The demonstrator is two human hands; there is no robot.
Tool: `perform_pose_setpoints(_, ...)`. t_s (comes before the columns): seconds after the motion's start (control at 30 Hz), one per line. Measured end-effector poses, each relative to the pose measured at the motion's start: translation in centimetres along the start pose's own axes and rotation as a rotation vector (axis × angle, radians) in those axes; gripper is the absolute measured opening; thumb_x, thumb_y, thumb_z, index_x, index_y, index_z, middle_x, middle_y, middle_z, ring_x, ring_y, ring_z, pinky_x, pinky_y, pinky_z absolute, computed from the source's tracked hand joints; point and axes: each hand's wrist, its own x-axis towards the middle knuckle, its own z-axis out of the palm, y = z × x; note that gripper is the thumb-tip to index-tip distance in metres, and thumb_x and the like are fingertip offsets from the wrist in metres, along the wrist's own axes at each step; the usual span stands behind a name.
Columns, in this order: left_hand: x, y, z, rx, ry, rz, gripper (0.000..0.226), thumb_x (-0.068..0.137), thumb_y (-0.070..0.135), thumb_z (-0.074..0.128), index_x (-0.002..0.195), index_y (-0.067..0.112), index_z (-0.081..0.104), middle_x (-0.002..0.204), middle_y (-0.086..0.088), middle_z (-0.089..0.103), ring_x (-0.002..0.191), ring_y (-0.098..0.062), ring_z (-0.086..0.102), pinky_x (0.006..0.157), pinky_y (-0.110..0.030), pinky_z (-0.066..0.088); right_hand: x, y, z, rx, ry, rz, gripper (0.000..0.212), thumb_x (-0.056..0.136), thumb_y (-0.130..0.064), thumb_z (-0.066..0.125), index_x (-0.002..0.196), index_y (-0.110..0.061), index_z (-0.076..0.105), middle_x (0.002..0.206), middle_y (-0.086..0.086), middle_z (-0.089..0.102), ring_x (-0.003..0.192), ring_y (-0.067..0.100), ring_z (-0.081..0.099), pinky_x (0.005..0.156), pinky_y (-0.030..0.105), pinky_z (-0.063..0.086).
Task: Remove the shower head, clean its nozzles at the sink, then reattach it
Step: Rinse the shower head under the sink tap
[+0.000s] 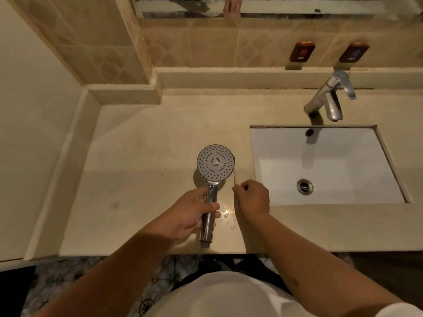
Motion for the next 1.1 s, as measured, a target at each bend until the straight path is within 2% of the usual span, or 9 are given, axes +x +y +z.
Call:
perform_pose_setpoints(0.1,0.8,0.6,1.2,0.032,-0.017,-0.008,0.03,0.089,-0.003,0.061,0.117,0.008,0.058,0.095,-0.015,0.059,0.074,-0.02,0.068,0.089,-0.053,0.053,0.4,1.4,-2.0,0.035,0.023,0.005,0.029,0.096,-0.032,0.056,0.071,-0.019,0.062,0.066,-0.006,0.059,0.06,0.009,0.057,0.053,0.018,0.04)
perform_pose_setpoints(0.27,2.7,1.8,5.0,0.086,-0.052,-0.013,0.031,0.09,-0.004,0.06,0.119,0.008,0.056,0.092,-0.015,0.059,0.073,-0.021,0.067,0.081,-0.049,0.056,3.1,4.6,-8.2,0.098,0.092,0.012,0.041,0.098,-0.026,0.052,0.07,0.003,0.058,0.065,0.015,0.059,0.059,0.019,0.049,0.056,0.03,0.037)
perform_pose_setpoints(0.43,5.8,2.9,10.4,0.133,-0.073,-0.023,0.035,0.09,-0.004,0.06,0.122,0.007,0.054,0.092,-0.019,0.058,0.074,-0.026,0.065,0.079,-0.049,0.056,9.0,5.1,-16.6,0.134,0.224,-0.077,0.029,0.098,-0.025,0.053,0.075,-0.01,0.064,0.068,-0.001,0.058,0.06,0.006,0.048,0.052,0.005,0.038)
perform_pose_setpoints(0.53,7.9,3.2,14.2,0.148,-0.075,-0.011,0.026,0.09,-0.004,0.059,0.114,0.004,0.055,0.092,-0.02,0.057,0.076,-0.026,0.063,0.085,-0.055,0.053,13.4,4.6,-21.1,0.185,0.28,-0.103,0.024,0.097,-0.027,0.054,0.089,-0.012,0.07,0.08,-0.002,0.063,0.072,0.011,0.055,0.055,0.008,0.034)
perform_pose_setpoints(0.6,9.4,3.5,16.7,0.163,-0.08,-0.005,0.02,0.09,-0.004,0.059,0.105,0.009,0.057,0.092,-0.019,0.058,0.074,-0.023,0.065,0.074,-0.047,0.056,16.3,4.1,-23.8,0.205,0.318,-0.114,0.022,0.096,-0.029,0.053,0.098,-0.015,0.07,0.087,-0.003,0.065,0.076,0.01,0.055,0.056,0.01,0.033)
perform_pose_setpoints(0.73,12.7,3.8,20.9,0.169,-0.054,-0.041,0.02,0.09,-0.001,0.06,0.105,0.012,0.058,0.092,-0.017,0.062,0.076,-0.022,0.066,0.067,-0.038,0.055,21.9,3.4,-27.3,0.274,0.345,-0.136,0.037,0.095,-0.032,0.054,0.124,-0.01,0.062,0.115,0.006,0.064,0.102,0.018,0.057,0.083,0.025,0.042)
perform_pose_setpoints(0.87,16.0,4.0,24.4,0.151,-0.01,-0.078,0.022,0.09,0.0,0.058,0.109,0.012,0.057,0.096,-0.015,0.065,0.082,-0.024,0.067,0.069,-0.037,0.055,26.9,2.3,-29.1,0.302,0.215,-0.099,0.041,0.094,-0.039,0.054,0.123,-0.011,0.061,0.115,0.006,0.065,0.099,0.019,0.058,0.078,0.027,0.042)
perform_pose_setpoints(0.97,17.8,4.3,25.9,0.147,0.016,-0.098,0.026,0.091,-0.001,0.057,0.114,0.011,0.056,0.096,-0.015,0.065,0.081,-0.023,0.066,0.062,-0.034,0.054,29.0,0.6,-29.4,0.405,-0.027,-0.1,0.032,0.092,-0.039,0.053,0.09,-0.01,0.065,0.092,0.011,0.067,0.083,0.023,0.063,0.072,0.041,0.054)
perform_pose_setpoints(1.1,20.0,4.5,28.2,0.139,0.038,-0.11,0.026,0.091,-0.001,0.054,0.114,0.011,0.057,0.093,-0.015,0.065,0.076,-0.022,0.065,0.06,-0.032,0.054,30.6,-0.9,-29.5,0.524,-0.191,-0.027,0.025,0.095,-0.03,0.051,0.078,-0.013,0.057,0.075,0.007,0.063,0.061,0.017,0.062,0.06,0.032,0.054)
